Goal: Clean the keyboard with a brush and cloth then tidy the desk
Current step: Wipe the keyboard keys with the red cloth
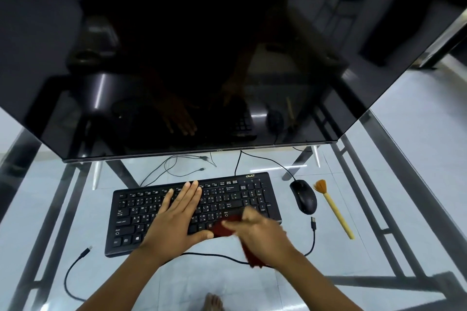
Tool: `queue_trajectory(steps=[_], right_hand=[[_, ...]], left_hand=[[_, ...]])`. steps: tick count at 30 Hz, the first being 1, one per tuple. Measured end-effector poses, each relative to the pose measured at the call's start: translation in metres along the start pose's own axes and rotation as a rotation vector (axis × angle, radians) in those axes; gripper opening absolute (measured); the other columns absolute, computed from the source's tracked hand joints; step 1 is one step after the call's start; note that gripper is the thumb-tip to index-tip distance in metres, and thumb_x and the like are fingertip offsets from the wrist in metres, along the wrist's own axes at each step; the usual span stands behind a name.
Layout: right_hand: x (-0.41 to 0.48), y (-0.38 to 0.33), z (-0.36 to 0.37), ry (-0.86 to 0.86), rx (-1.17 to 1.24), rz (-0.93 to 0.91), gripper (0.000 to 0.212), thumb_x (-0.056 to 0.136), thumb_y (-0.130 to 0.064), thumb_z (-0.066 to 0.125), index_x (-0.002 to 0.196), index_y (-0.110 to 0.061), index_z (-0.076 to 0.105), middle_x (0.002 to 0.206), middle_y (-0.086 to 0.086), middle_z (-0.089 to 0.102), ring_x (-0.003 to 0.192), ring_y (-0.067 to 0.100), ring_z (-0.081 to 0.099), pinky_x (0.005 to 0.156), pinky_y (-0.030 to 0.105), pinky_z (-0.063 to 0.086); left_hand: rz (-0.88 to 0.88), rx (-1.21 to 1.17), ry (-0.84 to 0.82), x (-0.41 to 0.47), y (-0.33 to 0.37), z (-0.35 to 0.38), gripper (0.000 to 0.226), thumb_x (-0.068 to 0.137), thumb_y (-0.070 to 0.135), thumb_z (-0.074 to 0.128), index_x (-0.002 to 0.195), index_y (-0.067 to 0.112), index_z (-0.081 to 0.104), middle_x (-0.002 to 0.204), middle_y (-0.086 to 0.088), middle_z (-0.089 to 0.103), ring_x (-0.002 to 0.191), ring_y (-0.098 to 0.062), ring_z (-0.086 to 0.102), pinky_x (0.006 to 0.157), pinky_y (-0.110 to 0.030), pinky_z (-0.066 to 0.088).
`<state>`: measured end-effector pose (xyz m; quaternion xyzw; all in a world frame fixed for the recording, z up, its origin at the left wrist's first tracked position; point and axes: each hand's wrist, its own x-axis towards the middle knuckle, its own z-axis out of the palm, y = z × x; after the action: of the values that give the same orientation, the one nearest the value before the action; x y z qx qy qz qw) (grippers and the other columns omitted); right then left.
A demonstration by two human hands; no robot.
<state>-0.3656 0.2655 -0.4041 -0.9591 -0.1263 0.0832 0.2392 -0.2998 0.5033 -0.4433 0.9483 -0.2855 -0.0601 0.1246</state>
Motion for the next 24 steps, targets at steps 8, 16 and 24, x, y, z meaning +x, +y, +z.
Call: queue_trajectory(steps=[8, 16, 24], right_hand=[[-0.012, 0.008, -0.001, 0.069, 0.022, 0.215, 0.03, 0.097, -0.035, 0.051, 0.124, -0.045, 0.058, 0.085, -0.017, 0.037, 0.058, -0.005, 0.044, 0.065, 0.018, 0.048], [0.0, 0.006, -0.002, 0.064, -0.105, 0.321, 0.042, 0.102, -0.035, 0.036, 0.143, -0.029, 0.037, 0.124, 0.008, 0.047, 0.085, 0.033, 0.066, 0.078, 0.042, 0.057], [0.051, 0.014, -0.018, 0.147, -0.207, 0.419, 0.04, 0.101, -0.025, 0.039, 0.141, -0.025, 0.041, 0.119, 0.013, 0.052, 0.083, 0.031, 0.067, 0.075, 0.037, 0.056]], left_hand=[[-0.004, -0.004, 0.006, 0.0, 0.0, 0.0, 0.106, 0.077, 0.089, 0.027, 0.154, 0.019, 0.007, 0.161, 0.004, -0.003, 0.146, -0.007, -0.011, 0.116, -0.041, -0.005], [-0.006, 0.011, 0.023, -0.004, -0.003, 0.001, 0.104, 0.078, 0.088, 0.027, 0.153, 0.017, 0.01, 0.161, 0.003, 0.001, 0.147, -0.009, -0.006, 0.116, -0.042, -0.003], [0.003, 0.012, 0.014, -0.001, -0.001, 0.003, 0.104, 0.079, 0.086, 0.03, 0.153, 0.016, 0.014, 0.161, 0.002, 0.006, 0.148, -0.011, -0.002, 0.116, -0.043, 0.0]])
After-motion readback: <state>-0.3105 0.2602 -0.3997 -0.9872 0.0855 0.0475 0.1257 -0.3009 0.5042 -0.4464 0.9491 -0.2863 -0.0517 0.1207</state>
